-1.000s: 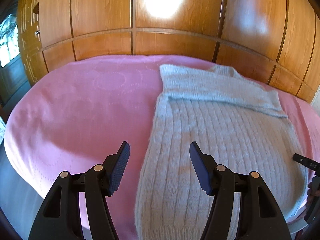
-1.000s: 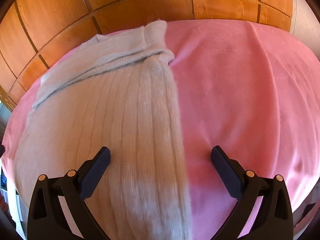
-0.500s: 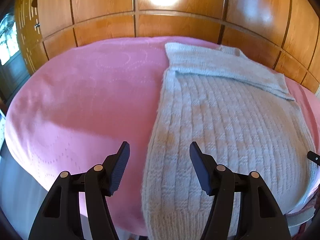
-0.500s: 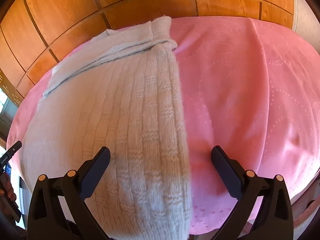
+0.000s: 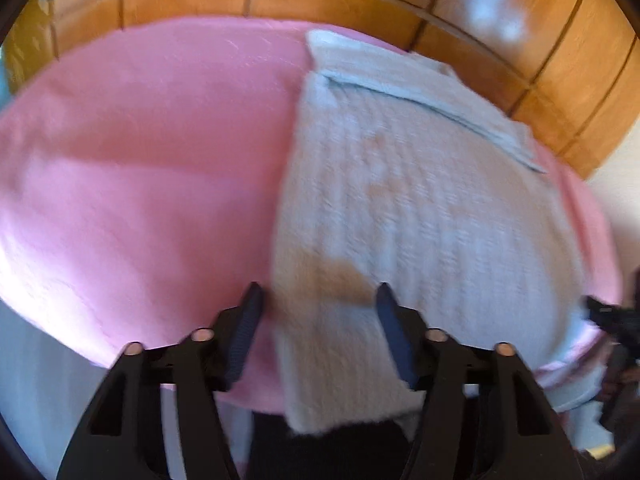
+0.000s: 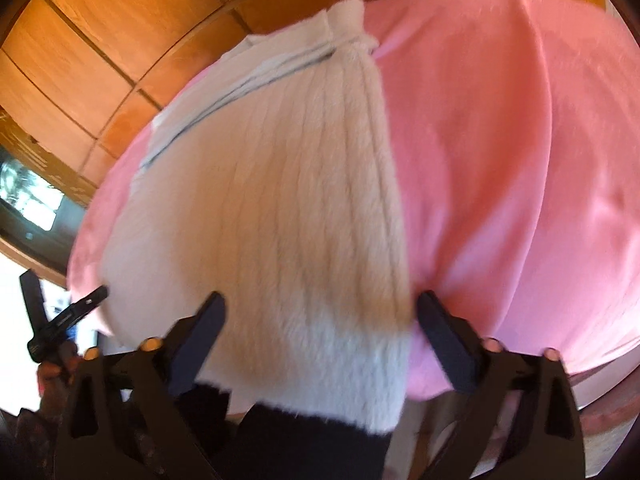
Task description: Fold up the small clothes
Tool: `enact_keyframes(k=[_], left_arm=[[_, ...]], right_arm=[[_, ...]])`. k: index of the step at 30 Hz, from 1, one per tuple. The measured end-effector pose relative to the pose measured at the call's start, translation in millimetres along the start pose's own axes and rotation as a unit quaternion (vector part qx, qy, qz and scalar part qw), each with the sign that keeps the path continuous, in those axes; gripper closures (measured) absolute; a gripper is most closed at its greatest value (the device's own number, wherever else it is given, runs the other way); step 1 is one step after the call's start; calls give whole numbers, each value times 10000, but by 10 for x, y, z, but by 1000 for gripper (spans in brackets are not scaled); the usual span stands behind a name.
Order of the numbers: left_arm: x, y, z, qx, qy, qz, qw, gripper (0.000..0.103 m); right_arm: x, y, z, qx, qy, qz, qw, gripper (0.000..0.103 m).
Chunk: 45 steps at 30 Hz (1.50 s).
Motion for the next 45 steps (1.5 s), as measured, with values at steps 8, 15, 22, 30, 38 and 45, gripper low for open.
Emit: enact_keyframes(k=[8,15,22,30,38,45], left_arm=[[232,-76,122,-227,-324,305,9987,91],[310,320,-260,337,-114,1168,9925,97],[255,269,-1008,816,241,1478,9854,97],[-122,-417,-1819,517,870,1101,9888,97],[-710,-331,-1800,788,1256,530,9875,37],[-444,-432,-1075,199,625,916,9936,37]], right_arm=[[77,-5,122,-388,145,75,9991,75],[-449,231,-86,-255,387,-837,9954,91],[-546,227,-909,420,-109,-1258,9911,91],[-158,-206,-1784,643,-1007,-860,9891,91],[-59,57,-1827,843,-929,-1025,9868,22],[135,-57,-1309,601,-536,-404,9959,26]])
Point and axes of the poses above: each gripper's, at about its wrist camera, not at the fingertips, and y roughly against the way its jaws point, x to its right, z to its underside, the point moved 9 cm from there along -y, roughly the way its jaws point, and after that the axes turned 10 degrees about -y, right-handed, at the moved point
